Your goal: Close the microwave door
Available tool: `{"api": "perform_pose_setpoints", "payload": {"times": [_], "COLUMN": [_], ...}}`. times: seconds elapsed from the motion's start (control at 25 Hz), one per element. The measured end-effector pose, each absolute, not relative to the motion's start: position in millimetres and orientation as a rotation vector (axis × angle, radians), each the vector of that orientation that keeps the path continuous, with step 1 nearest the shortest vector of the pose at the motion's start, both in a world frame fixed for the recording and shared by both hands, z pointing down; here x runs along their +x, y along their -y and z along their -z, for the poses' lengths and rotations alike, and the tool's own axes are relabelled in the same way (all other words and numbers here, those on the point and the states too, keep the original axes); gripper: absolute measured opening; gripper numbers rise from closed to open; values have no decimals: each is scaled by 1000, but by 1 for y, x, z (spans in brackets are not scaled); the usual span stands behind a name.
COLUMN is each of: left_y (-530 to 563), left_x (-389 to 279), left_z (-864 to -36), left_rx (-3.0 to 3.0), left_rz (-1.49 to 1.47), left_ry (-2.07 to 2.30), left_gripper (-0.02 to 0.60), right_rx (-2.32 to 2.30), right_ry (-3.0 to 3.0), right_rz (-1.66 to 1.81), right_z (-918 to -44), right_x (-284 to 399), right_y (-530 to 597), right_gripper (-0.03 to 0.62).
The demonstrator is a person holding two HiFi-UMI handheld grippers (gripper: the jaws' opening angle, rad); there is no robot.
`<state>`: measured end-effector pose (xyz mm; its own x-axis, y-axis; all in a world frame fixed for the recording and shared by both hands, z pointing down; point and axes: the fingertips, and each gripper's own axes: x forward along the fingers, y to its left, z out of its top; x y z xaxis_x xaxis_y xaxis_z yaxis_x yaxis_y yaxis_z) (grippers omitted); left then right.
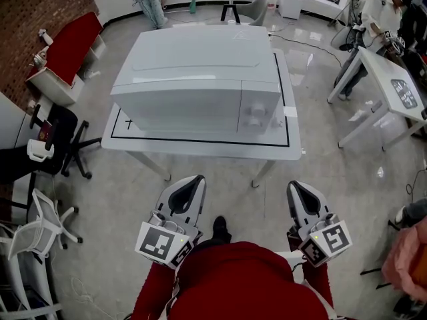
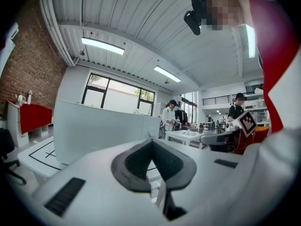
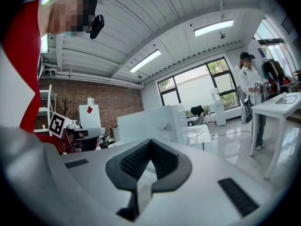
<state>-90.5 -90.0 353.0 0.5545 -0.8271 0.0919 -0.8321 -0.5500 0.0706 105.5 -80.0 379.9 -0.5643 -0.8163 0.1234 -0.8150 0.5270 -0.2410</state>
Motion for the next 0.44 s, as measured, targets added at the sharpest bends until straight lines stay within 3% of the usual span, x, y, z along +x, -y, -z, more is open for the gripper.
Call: {"api": "perform_pose_setpoints", "payload": {"times": [0.44], "left_y": [91], "left_x": [-100], "left_z": [-356], "left_rx": [2661], "left_rz": [-67], "left_ry": [1424], "left_gripper": [9], "right_rx": [-1482], "right_ry": [-2730], "right_rz": [438], "right_z": [-382], "right_x": [95], "right_y": [81], "right_gripper": [12]}}
